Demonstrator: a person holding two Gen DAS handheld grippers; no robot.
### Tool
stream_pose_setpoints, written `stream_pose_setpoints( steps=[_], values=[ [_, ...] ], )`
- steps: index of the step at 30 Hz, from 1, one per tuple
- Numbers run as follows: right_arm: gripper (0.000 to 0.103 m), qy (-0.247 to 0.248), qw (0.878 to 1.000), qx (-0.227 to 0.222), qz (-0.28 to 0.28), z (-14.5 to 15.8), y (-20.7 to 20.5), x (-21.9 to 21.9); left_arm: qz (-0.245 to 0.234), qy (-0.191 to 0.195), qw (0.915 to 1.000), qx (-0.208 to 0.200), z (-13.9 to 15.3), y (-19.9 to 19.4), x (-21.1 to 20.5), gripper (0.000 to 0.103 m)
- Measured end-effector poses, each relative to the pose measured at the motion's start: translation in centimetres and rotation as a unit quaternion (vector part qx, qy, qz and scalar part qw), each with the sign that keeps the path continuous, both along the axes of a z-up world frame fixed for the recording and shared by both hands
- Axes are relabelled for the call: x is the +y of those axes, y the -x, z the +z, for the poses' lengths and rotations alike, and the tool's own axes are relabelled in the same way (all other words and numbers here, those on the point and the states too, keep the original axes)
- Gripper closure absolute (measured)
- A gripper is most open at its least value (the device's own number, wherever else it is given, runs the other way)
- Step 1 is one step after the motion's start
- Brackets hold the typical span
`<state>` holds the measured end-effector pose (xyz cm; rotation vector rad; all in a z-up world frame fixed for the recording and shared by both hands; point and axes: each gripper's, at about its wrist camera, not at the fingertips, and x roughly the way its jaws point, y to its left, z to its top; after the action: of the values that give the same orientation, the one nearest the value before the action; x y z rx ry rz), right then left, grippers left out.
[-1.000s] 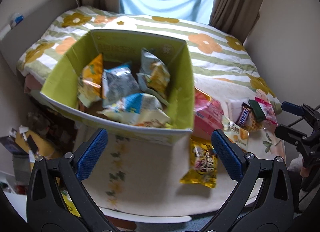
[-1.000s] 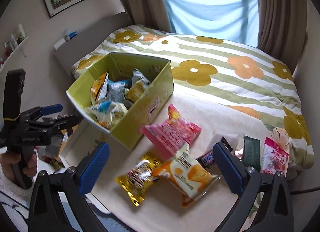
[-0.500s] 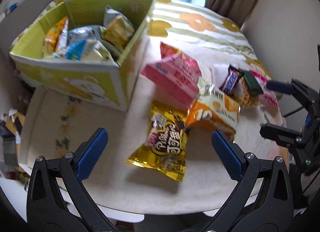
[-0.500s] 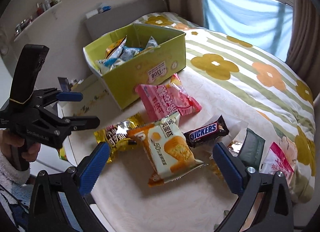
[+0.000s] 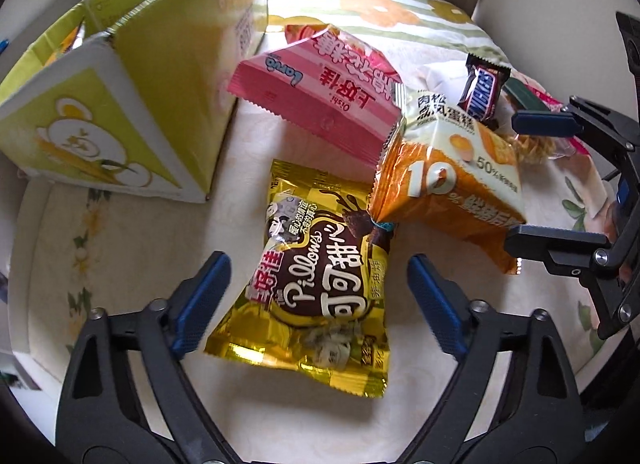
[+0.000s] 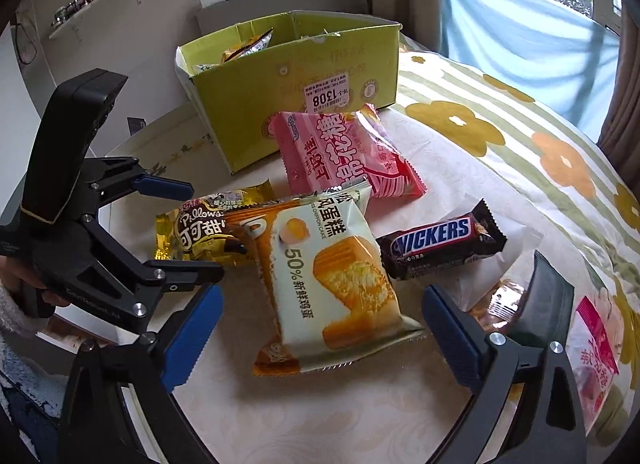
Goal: Organize snacks
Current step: 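Grasp the gold Pillows pack with the left tool while the right tool grasps the cake pack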
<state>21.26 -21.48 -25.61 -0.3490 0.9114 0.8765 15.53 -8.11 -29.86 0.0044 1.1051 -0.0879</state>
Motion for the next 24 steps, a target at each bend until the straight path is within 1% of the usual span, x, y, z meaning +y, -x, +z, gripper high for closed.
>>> stream_pose_setpoints(
  steps=[2,4,5,8,9,10,13,20,23,24],
  values=[
    [0.004,0.0,1.0,-0.002,0.007,-0.3,-0.1,0.2,-0.002,-0.001,1.0,0.0,0.0,-0.3,0.1,0.021],
    [0.004,0.002,1.0,-0.004,0.014,-0.5,-0.1,0.4,-0.004,0.0,1.0,0.002,-0.3,-0.5,0.1,0.027],
    [0.004,0.005,1.0,-0.005,0.017,-0.6,-0.1,0.6,-0.006,0.0,1.0,0.004,-0.5,-0.5,0.1,0.027],
    [0.004,0.008,1.0,-0.007,0.025,-0.8,-0.1,0.9,-0.014,-0.003,0.9999,0.0,-0.5,-0.6,-0.1,0.034],
    [0.004,0.008,1.0,-0.007,0.027,-0.8,-0.1,1.0,-0.014,-0.008,0.9999,0.0,-0.5,-0.7,-0.1,0.039],
    [0.004,0.009,1.0,-0.008,0.029,-0.9,-0.1,1.1,-0.015,-0.006,0.9999,0.001,-0.5,-0.8,-0.1,0.041],
    [0.004,0.016,0.999,-0.009,0.032,-1.2,-0.2,1.3,-0.012,-0.001,0.9999,0.003,-0.4,-0.9,0.0,0.043],
    [0.004,0.026,0.999,-0.009,0.04,-1.6,-0.7,2.1,-0.007,0.001,1.0,0.0,0.2,-0.4,0.6,0.044],
    [0.02,0.033,0.998,-0.006,0.045,-2.0,-0.9,2.6,-0.003,0.003,1.0,0.0,0.5,-0.3,0.8,0.044],
    [0.021,0.036,0.998,-0.005,0.046,-2.2,-0.9,2.8,-0.002,0.003,1.0,0.0,0.5,-0.1,1.0,0.044]
  ],
)
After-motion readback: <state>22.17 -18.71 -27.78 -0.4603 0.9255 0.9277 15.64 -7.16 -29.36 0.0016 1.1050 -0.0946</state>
